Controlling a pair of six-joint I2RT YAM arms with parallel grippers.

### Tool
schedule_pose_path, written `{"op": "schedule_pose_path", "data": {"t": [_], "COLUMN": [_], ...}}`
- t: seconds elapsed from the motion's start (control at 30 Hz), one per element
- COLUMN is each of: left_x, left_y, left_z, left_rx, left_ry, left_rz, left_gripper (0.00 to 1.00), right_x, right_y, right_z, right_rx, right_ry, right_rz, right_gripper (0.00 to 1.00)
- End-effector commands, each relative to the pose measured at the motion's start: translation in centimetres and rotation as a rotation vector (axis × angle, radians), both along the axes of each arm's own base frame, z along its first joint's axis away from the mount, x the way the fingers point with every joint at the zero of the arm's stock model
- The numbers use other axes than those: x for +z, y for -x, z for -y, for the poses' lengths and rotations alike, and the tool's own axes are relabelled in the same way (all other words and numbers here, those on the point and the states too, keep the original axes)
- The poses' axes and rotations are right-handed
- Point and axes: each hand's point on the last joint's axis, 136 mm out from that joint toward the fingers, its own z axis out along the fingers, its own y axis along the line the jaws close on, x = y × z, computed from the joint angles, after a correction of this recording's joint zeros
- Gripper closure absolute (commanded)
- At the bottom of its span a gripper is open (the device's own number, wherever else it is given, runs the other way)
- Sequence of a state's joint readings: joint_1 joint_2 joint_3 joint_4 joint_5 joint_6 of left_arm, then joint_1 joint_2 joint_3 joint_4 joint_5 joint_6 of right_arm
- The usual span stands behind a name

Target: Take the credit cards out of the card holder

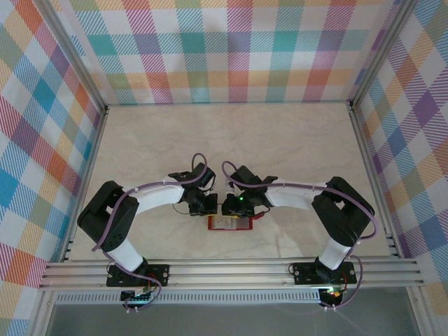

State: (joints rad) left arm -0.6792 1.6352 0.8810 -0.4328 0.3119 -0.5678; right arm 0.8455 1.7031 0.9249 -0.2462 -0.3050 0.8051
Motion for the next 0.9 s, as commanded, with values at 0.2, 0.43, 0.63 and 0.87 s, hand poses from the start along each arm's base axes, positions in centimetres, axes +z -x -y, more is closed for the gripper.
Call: {"op": "schedule_pose_path", "data": {"t": [0.2, 0.43, 0.63, 0.87], "left_x": [-0.9, -0.8, -0.9, 0.5], "left_y": [1.1, 1.1, 1.2, 0.7], "left_z": [-1.1, -1.4, -1.4, -1.0], "left_rx": [0.008, 0.010, 0.009, 0.007], "left_ry": [-0.049, -0.063, -0.066, -0.048], "left_rz": [-0.038, -0.031, -0.033, -0.011], "left_gripper": [0.93, 0.93, 0.93, 0.93], "right_x": [-1.8, -1.3, -0.2, 1.6], "right_y": [0.1, 0.1, 0.1, -0.1], "right_z": [1.8, 2.8, 2.4, 1.9], "right_rx": [-0.007, -0.012, -0.007, -0.016], "right_ry": [0.109, 0.141, 0.110, 0.041], "right_rz": [-0.005, 0.025, 0.037, 0.066], "right_gripper": [0.76, 0.73, 0.72, 0.71]}}
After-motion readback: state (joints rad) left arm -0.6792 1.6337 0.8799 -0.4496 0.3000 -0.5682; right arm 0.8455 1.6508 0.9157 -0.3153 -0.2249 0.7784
